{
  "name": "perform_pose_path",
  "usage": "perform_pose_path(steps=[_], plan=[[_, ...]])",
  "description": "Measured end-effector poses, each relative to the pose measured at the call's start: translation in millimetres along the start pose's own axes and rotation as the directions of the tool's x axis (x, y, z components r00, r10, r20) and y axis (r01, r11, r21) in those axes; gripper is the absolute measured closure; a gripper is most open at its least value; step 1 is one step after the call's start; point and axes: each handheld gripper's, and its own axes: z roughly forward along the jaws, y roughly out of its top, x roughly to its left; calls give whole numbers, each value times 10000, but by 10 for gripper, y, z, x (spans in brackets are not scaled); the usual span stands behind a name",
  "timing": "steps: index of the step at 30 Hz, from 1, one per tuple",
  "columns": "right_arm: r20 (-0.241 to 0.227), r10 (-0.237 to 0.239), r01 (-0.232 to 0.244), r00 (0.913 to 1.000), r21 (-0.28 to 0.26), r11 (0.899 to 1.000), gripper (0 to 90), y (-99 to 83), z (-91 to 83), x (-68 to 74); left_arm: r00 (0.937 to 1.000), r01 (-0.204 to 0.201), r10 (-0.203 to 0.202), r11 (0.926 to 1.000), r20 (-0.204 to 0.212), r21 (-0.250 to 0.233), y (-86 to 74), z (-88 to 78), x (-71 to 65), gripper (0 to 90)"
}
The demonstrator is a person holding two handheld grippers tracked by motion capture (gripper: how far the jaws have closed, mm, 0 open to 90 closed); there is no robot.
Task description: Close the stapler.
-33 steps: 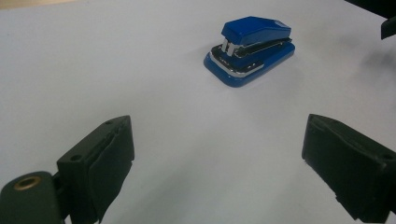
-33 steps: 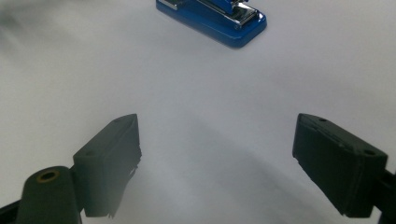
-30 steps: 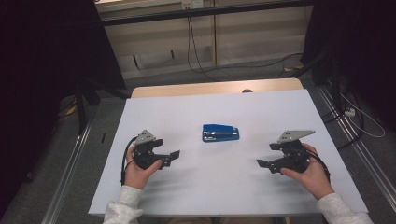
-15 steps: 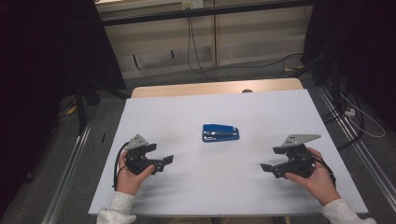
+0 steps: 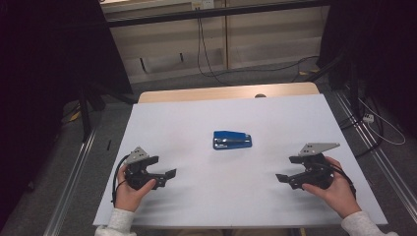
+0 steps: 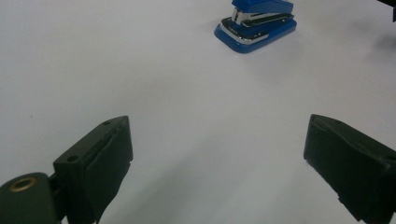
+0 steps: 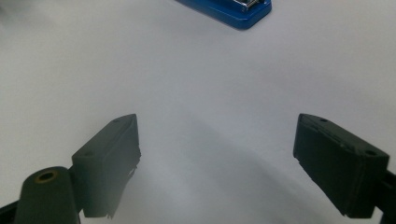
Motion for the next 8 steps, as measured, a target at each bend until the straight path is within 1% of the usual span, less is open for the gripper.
perform_pose_path(steps=[5, 6, 8], plan=[[-16, -60, 60, 10000, -30, 10000, 142, -10, -13, 7, 10000, 56, -56, 10000, -32, 39, -52, -42, 16, 79], [-1, -42, 42, 10000, -49, 10000, 142, -11, -15, 4, 10000, 6, -6, 9999, -32, 105, -57, -51, 23, 78], [8, -19, 19, 10000, -80, 10000, 142, -9, -16, -2, 10000, 67, -67, 10000, -41, 36, -69, -58, 23, 78]])
